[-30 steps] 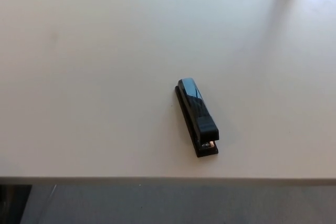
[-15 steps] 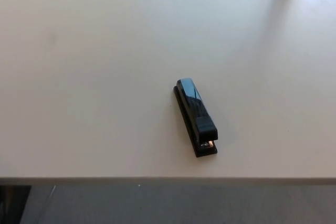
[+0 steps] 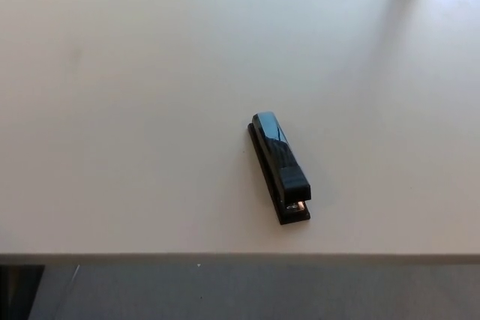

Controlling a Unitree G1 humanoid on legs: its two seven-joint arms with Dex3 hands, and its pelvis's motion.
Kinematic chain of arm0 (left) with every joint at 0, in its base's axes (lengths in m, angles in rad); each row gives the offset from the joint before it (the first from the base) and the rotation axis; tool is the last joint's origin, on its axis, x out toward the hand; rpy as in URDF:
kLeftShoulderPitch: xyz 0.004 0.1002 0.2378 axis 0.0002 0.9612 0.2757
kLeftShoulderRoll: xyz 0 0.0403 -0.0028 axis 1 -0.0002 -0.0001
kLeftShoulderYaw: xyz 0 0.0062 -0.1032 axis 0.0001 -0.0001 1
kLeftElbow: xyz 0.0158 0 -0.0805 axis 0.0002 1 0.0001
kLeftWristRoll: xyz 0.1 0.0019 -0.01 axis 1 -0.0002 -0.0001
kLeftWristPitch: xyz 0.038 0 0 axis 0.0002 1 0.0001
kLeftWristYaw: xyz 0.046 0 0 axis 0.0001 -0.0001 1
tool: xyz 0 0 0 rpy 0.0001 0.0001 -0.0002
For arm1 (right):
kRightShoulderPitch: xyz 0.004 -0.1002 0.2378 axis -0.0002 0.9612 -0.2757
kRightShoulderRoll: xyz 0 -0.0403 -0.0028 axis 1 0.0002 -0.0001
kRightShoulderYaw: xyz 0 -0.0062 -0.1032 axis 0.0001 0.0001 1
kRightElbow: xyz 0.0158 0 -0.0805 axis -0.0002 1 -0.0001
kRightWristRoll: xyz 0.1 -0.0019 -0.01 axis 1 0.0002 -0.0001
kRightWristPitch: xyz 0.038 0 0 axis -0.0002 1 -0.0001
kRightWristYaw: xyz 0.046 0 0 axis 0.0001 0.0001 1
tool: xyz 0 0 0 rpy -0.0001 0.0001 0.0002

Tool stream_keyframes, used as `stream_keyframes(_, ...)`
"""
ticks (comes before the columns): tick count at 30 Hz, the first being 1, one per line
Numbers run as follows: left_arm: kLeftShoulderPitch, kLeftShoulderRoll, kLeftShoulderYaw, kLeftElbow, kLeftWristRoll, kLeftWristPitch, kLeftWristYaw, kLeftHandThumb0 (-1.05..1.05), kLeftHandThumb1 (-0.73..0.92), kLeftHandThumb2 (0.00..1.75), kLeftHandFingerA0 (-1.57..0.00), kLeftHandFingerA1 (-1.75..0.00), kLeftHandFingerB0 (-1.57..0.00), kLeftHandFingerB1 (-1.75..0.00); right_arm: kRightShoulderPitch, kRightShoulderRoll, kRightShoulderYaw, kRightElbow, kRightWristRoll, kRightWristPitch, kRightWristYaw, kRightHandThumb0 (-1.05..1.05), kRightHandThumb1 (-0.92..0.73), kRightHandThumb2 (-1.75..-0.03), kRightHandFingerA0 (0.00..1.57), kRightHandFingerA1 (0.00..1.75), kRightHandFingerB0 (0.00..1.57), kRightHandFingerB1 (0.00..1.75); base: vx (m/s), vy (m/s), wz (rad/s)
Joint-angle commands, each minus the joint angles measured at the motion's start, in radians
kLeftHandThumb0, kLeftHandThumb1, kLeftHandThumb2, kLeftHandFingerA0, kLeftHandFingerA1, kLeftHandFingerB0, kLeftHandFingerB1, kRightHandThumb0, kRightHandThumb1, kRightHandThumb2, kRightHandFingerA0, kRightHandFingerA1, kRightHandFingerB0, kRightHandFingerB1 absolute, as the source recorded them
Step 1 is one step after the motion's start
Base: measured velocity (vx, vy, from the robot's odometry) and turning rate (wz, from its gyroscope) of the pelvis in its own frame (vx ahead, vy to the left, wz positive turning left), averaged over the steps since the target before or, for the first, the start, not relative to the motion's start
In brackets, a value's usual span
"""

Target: The robot uses its right hand to press on the stapler that is in the middle of the desk

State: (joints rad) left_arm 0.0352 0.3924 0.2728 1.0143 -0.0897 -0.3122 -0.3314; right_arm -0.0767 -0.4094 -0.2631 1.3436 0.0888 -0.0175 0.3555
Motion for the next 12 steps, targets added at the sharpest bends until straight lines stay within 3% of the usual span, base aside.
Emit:
stream_keyframes(1,0.041,0.002,-0.001,-0.011,-0.009,-0.035,-0.015,-0.56,0.86,1.07,0.0,-0.34,-0.01,-0.26,0.017,0.011,-0.048,-0.008,0.043,0.019,0.095,-0.79,-0.67,-0.97,0.0,0.1,0.0,0.1,0.0,0.0,0.0)
stream_keyframes(2,0.043,0.002,-0.001,-0.012,-0.01,-0.034,-0.012,-0.47,0.92,0.88,-0.04,-0.29,-0.01,-0.21,0.02,0.014,-0.044,-0.012,0.033,0.003,0.1,-0.79,-0.68,-0.98,0.0,0.11,0.0,0.11,0.0,0.0,0.0)
stream_keyframes(8,0.059,-0.001,-0.012,-0.019,0.008,-0.037,0.017,-0.46,0.92,0.87,-0.07,-0.34,-0.03,-0.24,0.045,0.026,-0.043,-0.025,0.022,-0.074,0.103,-0.74,-0.7,-1.01,0.0,0.16,0.0,0.16,0.0,0.0,0.0)
stream_keyframes(9,0.061,0.0,-0.013,-0.021,0.005,-0.038,0.009,-0.51,0.92,0.94,-0.1,-0.35,0.0,-0.22,0.048,0.028,-0.049,-0.027,0.028,-0.081,0.104,-0.73,-0.69,-0.91,0.0,0.1,0.0,0.11,0.0,0.0,0.0)
stream_keyframes(10,0.063,0.0,-0.017,-0.026,0.008,-0.036,0.014,-0.49,0.92,0.92,-0.1,-0.36,-0.01,-0.23,0.05,0.031,-0.063,-0.028,0.041,-0.083,0.106,-0.67,-0.84,-0.65,0.0,0.12,0.0,0.15,0.0,0.0,0.0)
stream_keyframes(11,0.062,0.0,-0.017,-0.025,0.004,-0.031,0.012,-0.47,0.92,0.87,-0.06,-0.33,-0.03,-0.23,0.053,0.032,-0.061,-0.028,0.035,-0.095,0.1,-0.75,-0.71,-1.02,0.0,0.16,0.0,0.16,0.0,0.0,0.0)
stream_keyframes(12,0.062,0.0,-0.017,-0.025,0.004,-0.031,0.012,-0.47,0.92,0.87,-0.06,-0.33,-0.03,-0.23,0.053,0.032,-0.061,-0.028,0.035,-0.095,0.1,-0.75,-0.71,-1.02,0.0,0.16,0.0,0.16,0.0,0.0,0.0)
